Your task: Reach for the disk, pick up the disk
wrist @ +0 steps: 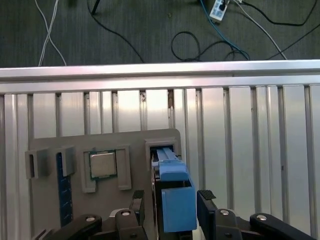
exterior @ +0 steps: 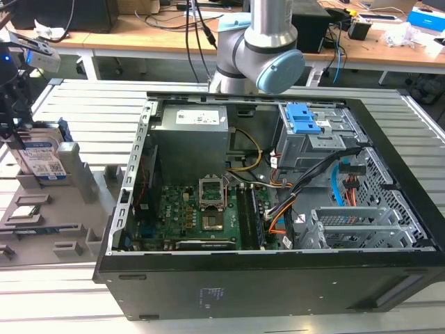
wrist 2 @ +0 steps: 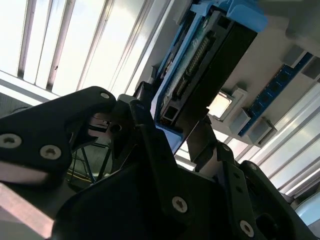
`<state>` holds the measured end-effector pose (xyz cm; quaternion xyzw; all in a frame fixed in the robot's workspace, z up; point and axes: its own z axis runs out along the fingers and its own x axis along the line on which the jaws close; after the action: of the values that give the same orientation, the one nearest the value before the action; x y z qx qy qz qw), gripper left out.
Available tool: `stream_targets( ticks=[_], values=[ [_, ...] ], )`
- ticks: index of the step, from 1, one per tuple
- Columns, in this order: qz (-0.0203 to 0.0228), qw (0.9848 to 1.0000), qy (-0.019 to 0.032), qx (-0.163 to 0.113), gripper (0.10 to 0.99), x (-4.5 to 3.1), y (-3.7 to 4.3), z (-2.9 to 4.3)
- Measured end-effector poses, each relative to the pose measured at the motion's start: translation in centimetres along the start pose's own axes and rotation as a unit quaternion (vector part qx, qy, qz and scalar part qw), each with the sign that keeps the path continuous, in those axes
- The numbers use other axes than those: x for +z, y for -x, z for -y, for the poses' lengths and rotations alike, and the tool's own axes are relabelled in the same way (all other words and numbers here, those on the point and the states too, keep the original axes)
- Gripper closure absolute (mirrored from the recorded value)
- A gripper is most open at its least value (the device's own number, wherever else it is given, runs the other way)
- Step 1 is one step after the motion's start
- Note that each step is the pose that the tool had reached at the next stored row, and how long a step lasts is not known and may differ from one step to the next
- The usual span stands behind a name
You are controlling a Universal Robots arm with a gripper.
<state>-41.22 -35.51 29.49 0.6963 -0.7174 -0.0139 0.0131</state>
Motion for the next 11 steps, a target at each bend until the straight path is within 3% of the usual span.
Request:
stream_targets(
  ticks=[8, 11],
  values=[
    [0.0000, 1.0000, 0.0000, 0.000, 0.545, 0.24, 0.00, 0.01],
    [0.0000, 1.0000, 0.0001, 0.000, 0.624, 0.25, 0.00, 0.01]
  ],
)
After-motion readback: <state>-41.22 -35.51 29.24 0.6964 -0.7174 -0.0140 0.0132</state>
